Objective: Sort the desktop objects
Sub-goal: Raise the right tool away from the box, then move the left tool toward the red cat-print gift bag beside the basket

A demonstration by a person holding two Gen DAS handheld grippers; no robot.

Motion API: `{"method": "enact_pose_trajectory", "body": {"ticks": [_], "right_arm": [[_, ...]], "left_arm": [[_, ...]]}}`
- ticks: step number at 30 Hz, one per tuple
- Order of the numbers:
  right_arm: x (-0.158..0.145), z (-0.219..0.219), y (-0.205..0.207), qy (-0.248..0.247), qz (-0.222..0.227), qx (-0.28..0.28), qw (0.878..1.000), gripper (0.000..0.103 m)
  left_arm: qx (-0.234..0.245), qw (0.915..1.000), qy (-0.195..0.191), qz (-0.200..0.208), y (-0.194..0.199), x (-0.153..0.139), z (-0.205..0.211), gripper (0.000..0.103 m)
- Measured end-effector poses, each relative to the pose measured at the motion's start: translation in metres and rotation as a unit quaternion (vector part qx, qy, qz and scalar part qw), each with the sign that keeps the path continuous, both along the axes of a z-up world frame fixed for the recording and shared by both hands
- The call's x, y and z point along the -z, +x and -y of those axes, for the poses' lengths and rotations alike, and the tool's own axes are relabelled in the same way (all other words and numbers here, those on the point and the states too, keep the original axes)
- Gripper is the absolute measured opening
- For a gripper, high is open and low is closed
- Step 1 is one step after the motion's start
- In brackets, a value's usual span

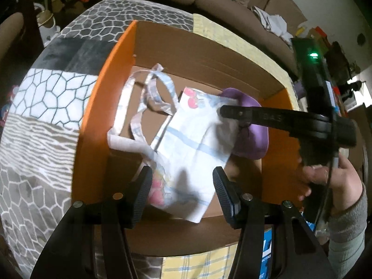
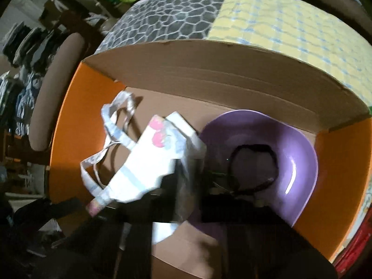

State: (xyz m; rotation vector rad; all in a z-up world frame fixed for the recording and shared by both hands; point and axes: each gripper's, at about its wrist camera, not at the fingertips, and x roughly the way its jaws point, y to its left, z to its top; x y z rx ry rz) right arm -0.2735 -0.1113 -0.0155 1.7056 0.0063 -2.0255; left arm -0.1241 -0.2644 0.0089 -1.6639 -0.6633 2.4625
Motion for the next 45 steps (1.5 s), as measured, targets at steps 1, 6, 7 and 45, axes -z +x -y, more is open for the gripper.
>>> {"method": "enact_pose_trajectory", "body": {"ticks": [1, 6, 7, 45], "right_arm": [[-0.007, 0.006, 0.002, -0.001, -0.012, -0.01, 1.0, 0.002], [-0.044, 0.048, 0.005, -0.034, -0.043, -0.059, 0.997, 0.002], [-0.05, 0.057, 0.005, -0.047, -0.049, -0.068, 0.995, 0.002], [-0.036, 0.01, -0.012, -0.015, -0.067, -0.026, 0.997, 0.04]], "left_arm": [[-0.006, 1.0, 0.004, -0.007, 0.003, -0.003, 0.004, 0.056], [-0.036, 0.9985, -0.008, -0.04, 0.018, -0.026, 0.025, 0.056], [-0.038, 0.9981, -0.016, -0.045, 0.021, -0.032, 0.028, 0.056], [0.011, 0.9961, -0.087, -0.009, -0.004, -0.011, -0.024, 0.079]]}}
